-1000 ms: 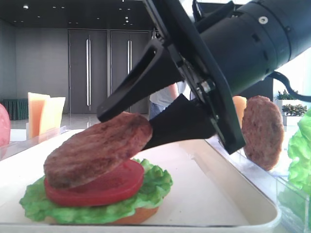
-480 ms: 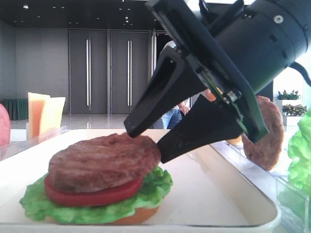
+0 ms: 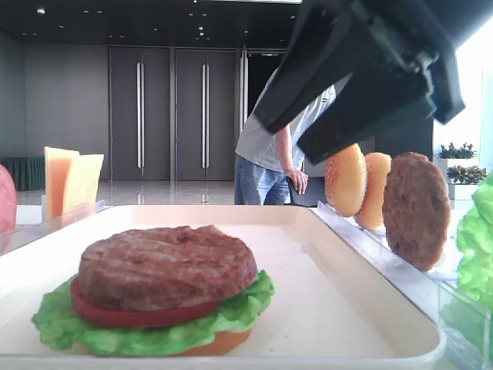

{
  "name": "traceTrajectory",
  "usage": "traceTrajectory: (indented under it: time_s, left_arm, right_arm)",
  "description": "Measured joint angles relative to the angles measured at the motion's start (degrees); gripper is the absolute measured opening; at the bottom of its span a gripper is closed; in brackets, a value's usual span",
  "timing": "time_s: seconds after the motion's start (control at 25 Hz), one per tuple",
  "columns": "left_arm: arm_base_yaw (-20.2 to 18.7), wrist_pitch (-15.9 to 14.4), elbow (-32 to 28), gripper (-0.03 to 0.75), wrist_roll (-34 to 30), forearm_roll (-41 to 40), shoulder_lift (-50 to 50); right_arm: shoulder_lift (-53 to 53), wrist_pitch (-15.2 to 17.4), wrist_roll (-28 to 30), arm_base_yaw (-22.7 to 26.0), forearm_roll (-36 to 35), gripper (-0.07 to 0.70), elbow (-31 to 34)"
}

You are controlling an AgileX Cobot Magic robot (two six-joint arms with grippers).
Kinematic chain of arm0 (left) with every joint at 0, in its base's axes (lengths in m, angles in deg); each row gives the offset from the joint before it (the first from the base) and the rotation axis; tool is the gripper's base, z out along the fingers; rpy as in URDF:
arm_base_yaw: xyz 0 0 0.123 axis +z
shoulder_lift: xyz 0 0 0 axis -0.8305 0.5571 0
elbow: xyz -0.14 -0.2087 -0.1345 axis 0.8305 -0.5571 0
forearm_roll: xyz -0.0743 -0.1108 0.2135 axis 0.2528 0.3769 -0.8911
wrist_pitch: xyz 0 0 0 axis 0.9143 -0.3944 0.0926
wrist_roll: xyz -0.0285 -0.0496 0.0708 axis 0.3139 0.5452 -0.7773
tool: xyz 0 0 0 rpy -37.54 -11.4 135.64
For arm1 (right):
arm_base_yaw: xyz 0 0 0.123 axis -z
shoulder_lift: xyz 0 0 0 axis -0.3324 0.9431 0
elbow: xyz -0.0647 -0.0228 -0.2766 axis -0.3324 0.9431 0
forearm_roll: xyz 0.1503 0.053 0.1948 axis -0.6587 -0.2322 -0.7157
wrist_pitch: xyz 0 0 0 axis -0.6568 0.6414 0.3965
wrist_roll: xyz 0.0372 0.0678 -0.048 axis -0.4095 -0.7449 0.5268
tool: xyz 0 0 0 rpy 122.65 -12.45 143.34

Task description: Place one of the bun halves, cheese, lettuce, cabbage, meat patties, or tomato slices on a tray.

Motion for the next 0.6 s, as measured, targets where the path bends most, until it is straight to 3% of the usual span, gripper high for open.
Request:
traceTrajectory:
  time_s: [0.12,0.2,0.4,0.48,0.6]
  left_arm:
    - [0.0,0.0,0.0,0.219,0.0,0.0,0.0]
    - [0.0,0.0,0.0,0.219,0.0,0.0,0.0]
    - [0.0,0.0,0.0,0.219,0.0,0.0,0.0]
    - [0.0,0.0,0.0,0.219,0.0,0.0,0.0]
    - [0.0,0.0,0.0,0.219,0.0,0.0,0.0]
  right_arm:
    - [-6.72,1.94,-11.4,2.77,12.77,0.321,-0.74]
    - [-11.64,4.65,-22.11,5.69,26.56,0.321,-2.05]
    - [-23.77,18.41,-52.65,17.82,63.6,0.321,-5.26]
    - [-29.88,24.16,-58.73,23.79,73.88,0.321,-5.36]
    - [-41.04,29.9,-61.65,31.69,79.35,0.321,-5.36]
